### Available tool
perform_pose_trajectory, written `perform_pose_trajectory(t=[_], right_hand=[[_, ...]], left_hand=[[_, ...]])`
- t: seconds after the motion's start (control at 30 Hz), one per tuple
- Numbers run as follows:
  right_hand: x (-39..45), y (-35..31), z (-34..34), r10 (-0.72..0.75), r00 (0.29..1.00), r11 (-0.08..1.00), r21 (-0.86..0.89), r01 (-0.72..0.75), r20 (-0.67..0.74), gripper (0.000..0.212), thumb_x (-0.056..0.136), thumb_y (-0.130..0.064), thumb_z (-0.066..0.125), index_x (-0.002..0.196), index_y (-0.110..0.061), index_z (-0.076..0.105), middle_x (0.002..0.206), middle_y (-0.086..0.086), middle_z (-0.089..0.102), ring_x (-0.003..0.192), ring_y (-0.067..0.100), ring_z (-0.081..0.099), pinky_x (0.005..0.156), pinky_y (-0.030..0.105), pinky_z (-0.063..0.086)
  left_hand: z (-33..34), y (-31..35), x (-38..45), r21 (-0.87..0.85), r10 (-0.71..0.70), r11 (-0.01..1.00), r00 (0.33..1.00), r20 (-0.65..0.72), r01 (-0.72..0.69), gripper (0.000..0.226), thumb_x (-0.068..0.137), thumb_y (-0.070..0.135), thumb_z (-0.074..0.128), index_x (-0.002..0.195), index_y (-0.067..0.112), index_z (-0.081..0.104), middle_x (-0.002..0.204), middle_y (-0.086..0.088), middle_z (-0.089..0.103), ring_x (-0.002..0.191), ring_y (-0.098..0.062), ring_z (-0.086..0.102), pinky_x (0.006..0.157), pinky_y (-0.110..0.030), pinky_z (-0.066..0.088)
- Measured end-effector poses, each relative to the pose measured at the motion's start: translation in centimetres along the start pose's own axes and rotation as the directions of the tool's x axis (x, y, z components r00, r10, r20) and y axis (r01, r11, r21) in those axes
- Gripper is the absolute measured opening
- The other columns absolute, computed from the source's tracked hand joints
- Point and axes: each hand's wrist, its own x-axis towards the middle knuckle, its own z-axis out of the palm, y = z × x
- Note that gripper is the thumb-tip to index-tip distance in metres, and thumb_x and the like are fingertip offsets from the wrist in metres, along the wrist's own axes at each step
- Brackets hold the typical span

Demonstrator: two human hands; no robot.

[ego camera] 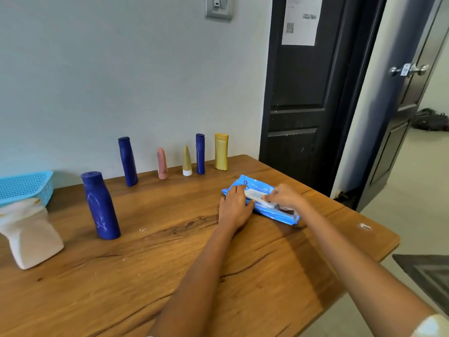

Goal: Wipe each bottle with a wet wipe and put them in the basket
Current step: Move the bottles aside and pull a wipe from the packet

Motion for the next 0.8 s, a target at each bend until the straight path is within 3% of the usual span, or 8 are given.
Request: perform_pose_trajectory(t=[0.13, 0.27, 0.4, 0.5, 0.63, 0.7, 0.8], right_hand=[[1.1, -0.9, -0.7, 0.013, 0.999, 0.998, -0.062, -0.012, 0.030, 0.037, 0.081, -0.038, 0.069, 0.100, -0.006, 0.064, 0.099, 0.009, 0.066, 0.082, 0.017, 0.060, 0.070, 0.027, 0.047], [1.4, -1.6, -1.5, 0.070, 0.991, 0.997, -0.053, -0.064, 0.114, 0.039, 0.079, -0.036, 0.073, 0.102, -0.006, 0.062, 0.094, 0.009, 0.066, 0.072, 0.016, 0.059, 0.073, 0.028, 0.054], [1.4, -2.7, -1.9, 0.073, 0.980, 0.990, -0.135, -0.048, 0.185, 0.042, 0.078, -0.031, 0.074, 0.108, -0.007, 0.059, 0.098, 0.010, 0.062, 0.077, 0.017, 0.060, 0.075, 0.029, 0.055], [1.4, -4.0, -2.0, 0.070, 0.978, 0.963, -0.269, -0.015, 0.194, 0.047, 0.077, -0.032, 0.075, 0.112, -0.007, 0.055, 0.111, 0.012, 0.062, 0.095, 0.024, 0.065, 0.088, 0.036, 0.054], [1.1, -5.3, -2.7, 0.074, 0.974, 0.943, -0.331, 0.002, 0.216, 0.046, 0.081, -0.029, 0.072, 0.117, -0.006, 0.053, 0.117, 0.013, 0.061, 0.101, 0.023, 0.063, 0.092, 0.034, 0.051], [1.0, -5.6, -3.4, 0.052, 0.968, 0.948, -0.316, 0.029, 0.244, 0.041, 0.082, -0.027, 0.071, 0.114, -0.008, 0.054, 0.112, 0.010, 0.062, 0.096, 0.021, 0.063, 0.089, 0.033, 0.052], [0.9, -5.6, -4.6, -0.055, 0.954, 0.972, -0.203, 0.118, 0.294, 0.020, 0.080, -0.027, 0.072, 0.090, -0.015, 0.060, 0.100, 0.003, 0.063, 0.094, 0.018, 0.057, 0.081, 0.030, 0.050]], left_hand=[[0.1, -0.2, 0.2, 0.019, -0.041, 0.999, 0.999, 0.021, 0.040, 0.067, 0.093, 0.039, 0.050, 0.147, 0.012, 0.022, 0.153, -0.007, 0.028, 0.139, -0.021, 0.028, 0.112, -0.039, 0.026], [0.1, -0.2, 0.2, 0.064, -0.068, 0.996, 0.996, 0.049, 0.065, 0.083, 0.087, 0.057, 0.049, 0.148, 0.011, 0.016, 0.155, -0.006, 0.024, 0.141, -0.021, 0.024, 0.113, -0.041, 0.022], [0.3, 0.0, 0.0, 0.127, -0.051, 0.991, 0.994, 0.095, 0.038, 0.096, 0.080, 0.068, 0.050, 0.149, 0.013, 0.012, 0.155, -0.006, 0.023, 0.141, -0.022, 0.023, 0.113, -0.043, 0.021], [0.5, 0.1, -0.1, 0.178, -0.040, 0.984, 0.991, 0.129, 0.017, 0.105, 0.075, 0.076, 0.047, 0.150, 0.013, 0.009, 0.155, -0.008, 0.021, 0.142, -0.024, 0.022, 0.114, -0.046, 0.019], [0.7, 0.1, 0.1, 0.206, -0.053, 0.978, 0.986, 0.157, 0.020, 0.111, 0.072, 0.080, 0.045, 0.151, 0.013, 0.004, 0.157, -0.007, 0.017, 0.142, -0.025, 0.020, 0.114, -0.047, 0.017], [0.8, 0.1, 0.1, 0.187, -0.051, 0.982, 0.986, 0.158, 0.021, 0.113, 0.072, 0.079, 0.046, 0.151, 0.013, -0.001, 0.157, -0.008, 0.014, 0.143, -0.025, 0.019, 0.114, -0.048, 0.017], [0.4, 0.2, 0.0, 0.078, -0.044, 0.996, 0.992, 0.121, 0.034, 0.116, 0.073, 0.074, 0.053, 0.150, 0.012, -0.010, 0.157, -0.009, 0.013, 0.143, -0.026, 0.019, 0.113, -0.048, 0.020]])
